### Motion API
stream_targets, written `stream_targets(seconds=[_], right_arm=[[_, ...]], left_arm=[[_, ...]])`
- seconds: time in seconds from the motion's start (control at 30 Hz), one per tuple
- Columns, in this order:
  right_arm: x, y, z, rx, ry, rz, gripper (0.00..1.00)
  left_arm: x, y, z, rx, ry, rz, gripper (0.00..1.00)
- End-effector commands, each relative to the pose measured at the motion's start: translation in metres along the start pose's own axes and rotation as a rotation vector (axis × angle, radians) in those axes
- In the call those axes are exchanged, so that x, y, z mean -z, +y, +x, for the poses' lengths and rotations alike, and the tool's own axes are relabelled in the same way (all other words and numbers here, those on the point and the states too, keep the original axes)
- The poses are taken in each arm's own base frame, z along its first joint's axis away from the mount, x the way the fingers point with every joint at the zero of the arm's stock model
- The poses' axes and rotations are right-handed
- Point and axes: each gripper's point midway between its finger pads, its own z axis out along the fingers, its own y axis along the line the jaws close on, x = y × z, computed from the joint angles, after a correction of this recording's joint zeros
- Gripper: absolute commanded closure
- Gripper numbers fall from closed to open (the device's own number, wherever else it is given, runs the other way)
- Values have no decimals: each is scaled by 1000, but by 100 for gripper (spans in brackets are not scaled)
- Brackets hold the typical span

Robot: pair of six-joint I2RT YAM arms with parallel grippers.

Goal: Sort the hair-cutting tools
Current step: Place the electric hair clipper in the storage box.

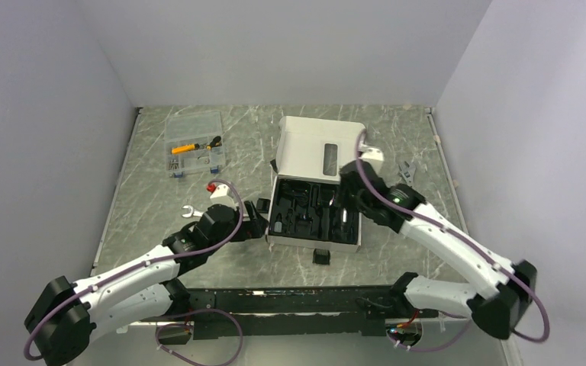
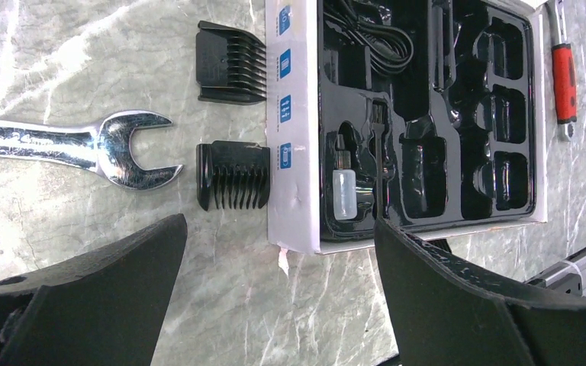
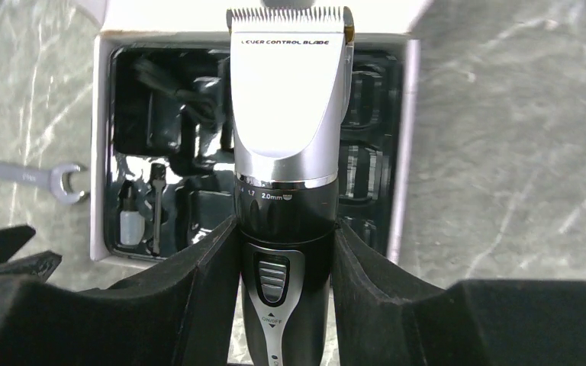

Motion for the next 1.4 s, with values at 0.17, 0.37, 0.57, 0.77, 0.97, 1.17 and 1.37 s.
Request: stream_targets(seconds=[0.17,0.37,0.57,0.77,0.97,1.17,1.37], right_arm=[[-46,53,20,178,92,-59,100],[-70,62,23,141,109,-52,100],[-89,57,34,41,136,-20,100],[-100,56,43,-9,150,-19,100],[-110,52,52,-1,173,1,100],[-115,40,58,-5,181,29,100],[-119,35,66,-5,197,34,100]], left_arm=[[-1,3,-2,37,-22,-18,1],[-2,5,-3,32,-26,-27,1],[-5,5,-2,12,-8,-44,1],[-6,5,-1,8,-9,-42,1],[-5,7,1,8,-2,-47,1],[-5,9,3,17,-2,-46,1],[-6,9,5,21,5,-44,1]])
